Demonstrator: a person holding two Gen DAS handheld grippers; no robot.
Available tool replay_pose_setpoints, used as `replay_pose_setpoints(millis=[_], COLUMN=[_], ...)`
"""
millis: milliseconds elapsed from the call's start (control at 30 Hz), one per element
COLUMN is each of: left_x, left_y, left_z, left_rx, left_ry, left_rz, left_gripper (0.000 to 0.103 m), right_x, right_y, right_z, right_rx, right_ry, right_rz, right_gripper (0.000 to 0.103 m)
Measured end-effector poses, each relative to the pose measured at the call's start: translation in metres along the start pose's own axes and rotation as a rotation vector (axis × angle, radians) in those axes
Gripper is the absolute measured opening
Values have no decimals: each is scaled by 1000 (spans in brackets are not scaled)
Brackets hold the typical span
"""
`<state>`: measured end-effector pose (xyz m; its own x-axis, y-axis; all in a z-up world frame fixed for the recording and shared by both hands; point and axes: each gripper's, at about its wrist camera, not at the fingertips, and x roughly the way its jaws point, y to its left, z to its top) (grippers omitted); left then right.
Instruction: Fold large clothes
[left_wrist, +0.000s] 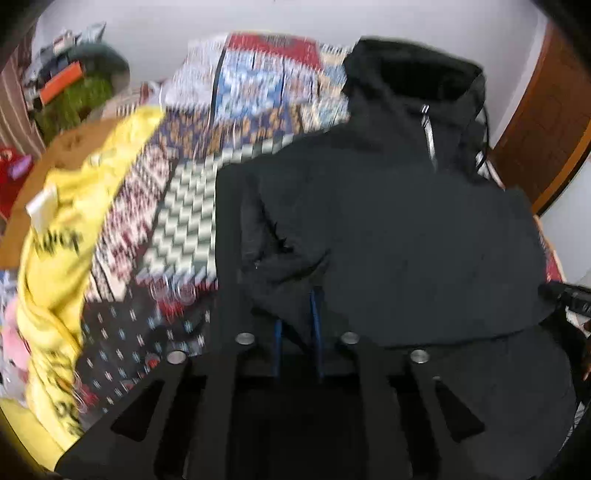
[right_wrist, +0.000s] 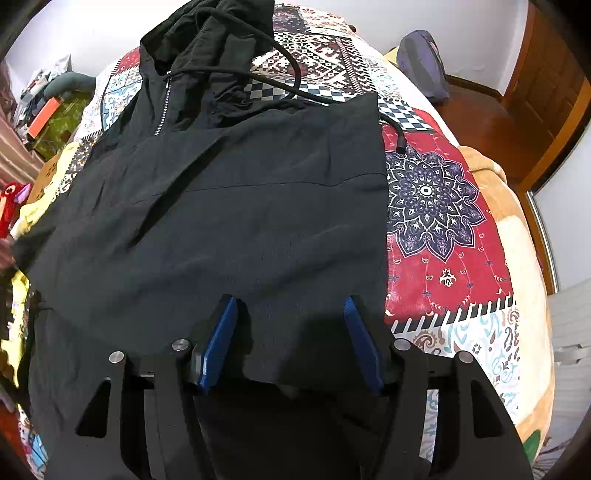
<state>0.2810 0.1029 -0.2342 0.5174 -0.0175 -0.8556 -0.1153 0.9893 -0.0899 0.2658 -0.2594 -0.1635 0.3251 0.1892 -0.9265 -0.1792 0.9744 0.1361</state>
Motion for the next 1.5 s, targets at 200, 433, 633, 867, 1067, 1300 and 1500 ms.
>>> replay_pose_setpoints(millis=[200, 433, 633, 867, 1067, 1300, 1500], left_x=[-7, -45, -85, -99, -70, -13, 42], left_y=[0, -5, -24, -59, -79, -78, -76], left_z=[-15, 2, 33, 80, 124, 181, 225], left_rx=[60, 152, 194, 245, 245, 148, 93], left_ry=[14, -56, -189, -289, -277, -179, -102], left_rz=[53, 113, 103, 58, 19, -82, -135], left_gripper=[39, 54, 69, 80, 81, 81, 81], right_x=[-7, -29, -53, -77, -82, -50, -20], right_y=[5, 14, 25, 37, 44, 48, 43], right_z=[2, 12, 33, 69, 99, 147, 192], right_rx=[-16, -57, -104, -136, -154, -164, -114], right_ry=[3, -73, -168, -287, -360, -345, -303], right_rz=[-15, -31, -36, -38, -31, -38, -10], right_gripper=[57, 57, 57, 62, 64, 64, 64])
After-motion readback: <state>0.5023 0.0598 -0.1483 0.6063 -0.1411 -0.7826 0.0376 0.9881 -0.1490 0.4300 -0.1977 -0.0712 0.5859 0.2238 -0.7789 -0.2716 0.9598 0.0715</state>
